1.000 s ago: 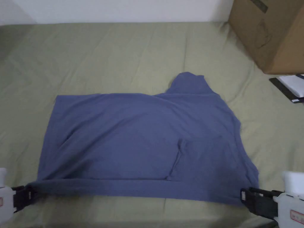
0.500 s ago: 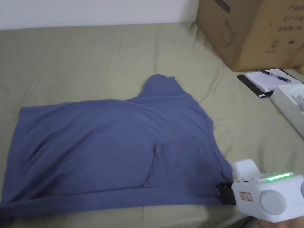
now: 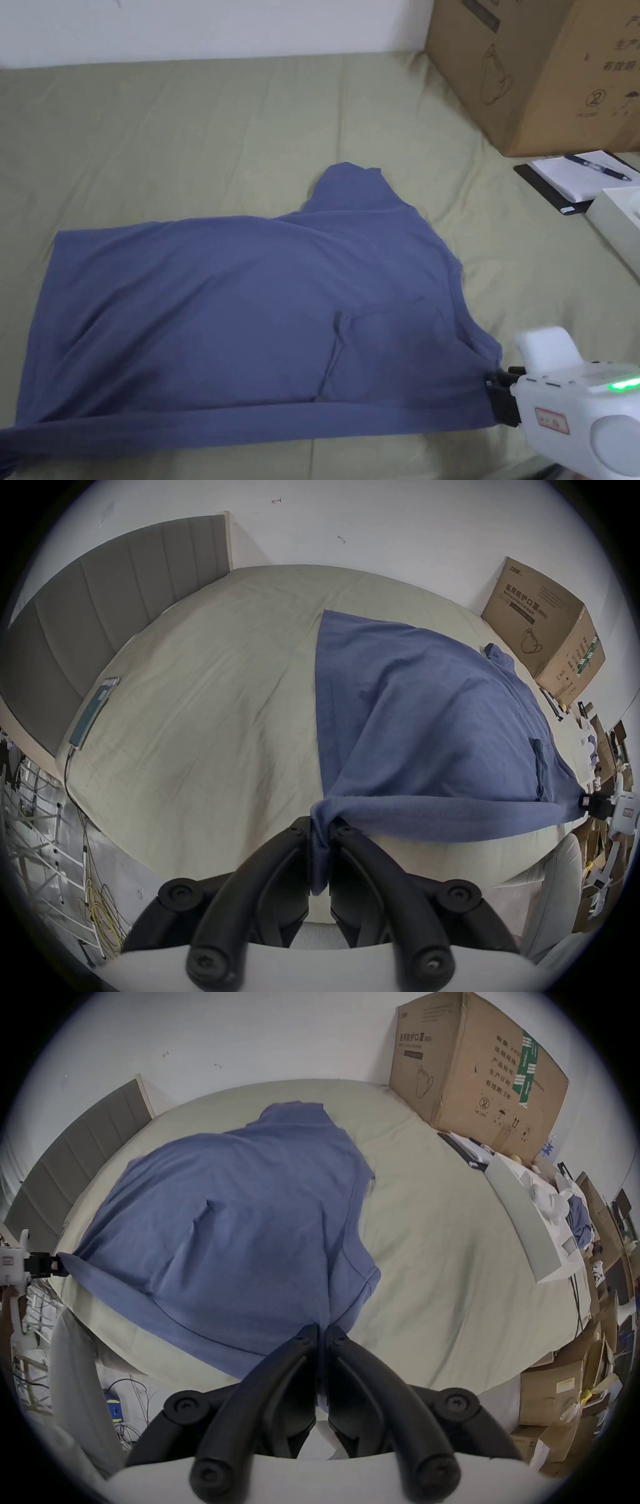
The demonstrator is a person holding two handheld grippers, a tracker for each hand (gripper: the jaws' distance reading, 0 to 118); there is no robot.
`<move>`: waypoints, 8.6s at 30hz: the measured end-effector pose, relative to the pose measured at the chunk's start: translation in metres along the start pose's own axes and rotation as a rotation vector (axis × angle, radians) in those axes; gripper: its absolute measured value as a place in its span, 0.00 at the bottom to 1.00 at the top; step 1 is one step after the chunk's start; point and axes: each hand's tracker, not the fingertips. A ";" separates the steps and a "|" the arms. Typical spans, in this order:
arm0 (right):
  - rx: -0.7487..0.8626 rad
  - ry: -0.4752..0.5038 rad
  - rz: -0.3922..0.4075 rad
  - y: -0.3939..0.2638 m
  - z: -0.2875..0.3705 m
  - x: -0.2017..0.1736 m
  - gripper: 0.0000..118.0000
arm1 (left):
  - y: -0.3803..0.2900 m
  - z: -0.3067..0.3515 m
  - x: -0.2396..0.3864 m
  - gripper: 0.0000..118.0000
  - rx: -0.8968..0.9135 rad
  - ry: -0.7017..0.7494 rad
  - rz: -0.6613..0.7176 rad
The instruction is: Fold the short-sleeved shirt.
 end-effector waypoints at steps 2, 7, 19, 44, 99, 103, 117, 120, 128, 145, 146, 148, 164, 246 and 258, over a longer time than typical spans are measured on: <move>0.014 0.004 0.000 0.013 0.003 0.002 0.04 | 0.011 0.001 0.002 0.07 0.006 0.006 -0.008; 0.051 0.008 -0.013 0.059 -0.013 0.010 0.04 | 0.059 -0.009 0.012 0.06 0.021 0.013 -0.034; -0.135 0.031 -0.154 0.119 -0.135 0.033 0.05 | 0.128 -0.113 0.024 0.20 -0.116 0.053 -0.065; 0.035 0.068 -0.207 0.017 -0.025 0.028 0.00 | 0.021 -0.018 -0.012 0.03 0.073 -0.120 0.222; -0.056 0.145 -0.159 0.069 -0.040 0.024 0.07 | 0.075 -0.016 0.021 0.07 -0.011 -0.057 -0.041; -0.048 0.182 -0.191 0.056 -0.014 0.029 0.07 | 0.056 0.007 0.017 0.06 -0.006 -0.050 -0.085; -0.189 0.062 -0.191 -0.023 -0.029 0.021 0.75 | -0.032 -0.018 0.003 0.83 -0.123 0.001 0.019; -0.163 0.054 -0.209 -0.017 -0.011 0.026 0.73 | -0.022 -0.003 0.003 0.83 -0.085 -0.011 0.059; 0.015 0.050 -0.152 0.031 0.025 0.015 0.00 | 0.031 0.037 0.050 0.00 0.198 -0.027 -0.058; -0.057 0.068 -0.106 0.224 -0.146 0.026 0.85 | 0.059 -0.006 0.079 0.00 0.156 -0.056 -0.041; -0.073 0.073 -0.082 0.231 -0.159 0.026 0.85 | 0.057 -0.007 0.078 0.00 0.143 -0.054 -0.040; -0.111 0.034 -0.068 0.241 -0.186 0.029 0.85 | 0.054 -0.011 0.076 0.00 0.119 -0.046 -0.031; -0.210 0.033 -0.067 0.253 -0.231 0.020 0.00 | 0.064 -0.028 0.062 0.00 0.044 -0.011 -0.022; -0.186 0.103 0.063 0.036 -0.019 0.009 0.67 | -0.010 -0.008 -0.028 0.89 -0.046 -0.010 0.052; 0.247 0.277 0.087 0.081 0.049 -0.082 0.00 | -0.044 0.044 -0.047 0.01 0.052 -0.237 0.363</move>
